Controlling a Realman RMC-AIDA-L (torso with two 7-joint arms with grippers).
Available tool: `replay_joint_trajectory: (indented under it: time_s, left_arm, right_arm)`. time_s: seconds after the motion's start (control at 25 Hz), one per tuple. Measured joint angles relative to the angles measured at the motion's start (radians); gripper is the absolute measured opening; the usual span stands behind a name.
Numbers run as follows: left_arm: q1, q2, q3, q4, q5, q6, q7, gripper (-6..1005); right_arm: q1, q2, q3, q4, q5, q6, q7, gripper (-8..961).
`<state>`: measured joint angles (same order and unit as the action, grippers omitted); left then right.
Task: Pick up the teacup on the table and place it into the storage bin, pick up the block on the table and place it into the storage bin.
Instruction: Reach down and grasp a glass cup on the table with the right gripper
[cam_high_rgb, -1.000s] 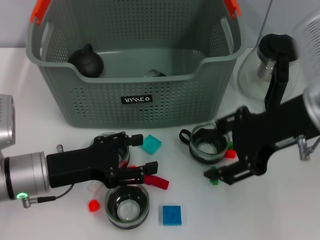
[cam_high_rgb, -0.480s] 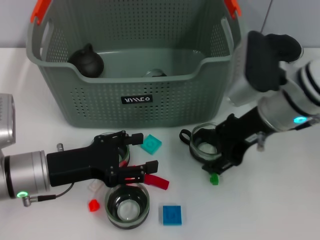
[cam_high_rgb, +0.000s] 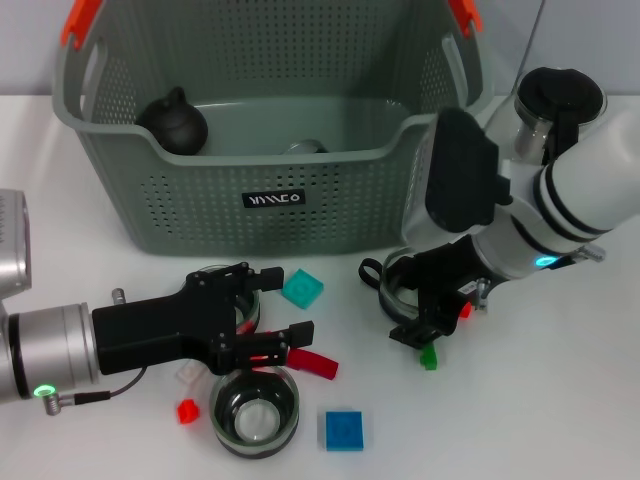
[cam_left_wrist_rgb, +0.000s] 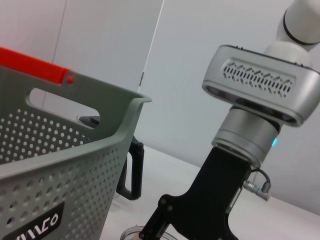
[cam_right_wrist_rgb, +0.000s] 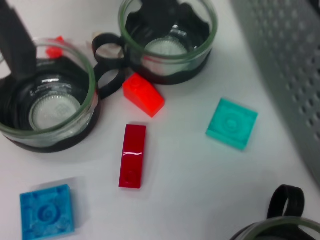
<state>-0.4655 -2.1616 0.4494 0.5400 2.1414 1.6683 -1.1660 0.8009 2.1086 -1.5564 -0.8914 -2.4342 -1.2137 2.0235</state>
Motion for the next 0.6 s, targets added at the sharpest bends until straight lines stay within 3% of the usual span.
replay_joint_trajectory:
  time_s: [0.16,0.36,0.6]
  left_arm:
    - [0.001,0.0,0.0,-0.002,0.0,-0.001,0.0,857]
    - [0.001,0.0,0.0,-0.003,0.0,-0.002,0.0,857]
    - [0.002,0.0,0.0,-0.003,0.0,-0.002,0.0,857]
  right_arm:
    - [-0.007,0.001,-0.05,0.009,0.002,0.072,0.038,750]
    - [-0.01,0.001,-0.068,0.009,0.002,0.089,0.071,604]
    - [-0.012,0.0,-0.082,0.01,0.025,0.065,0.073,354]
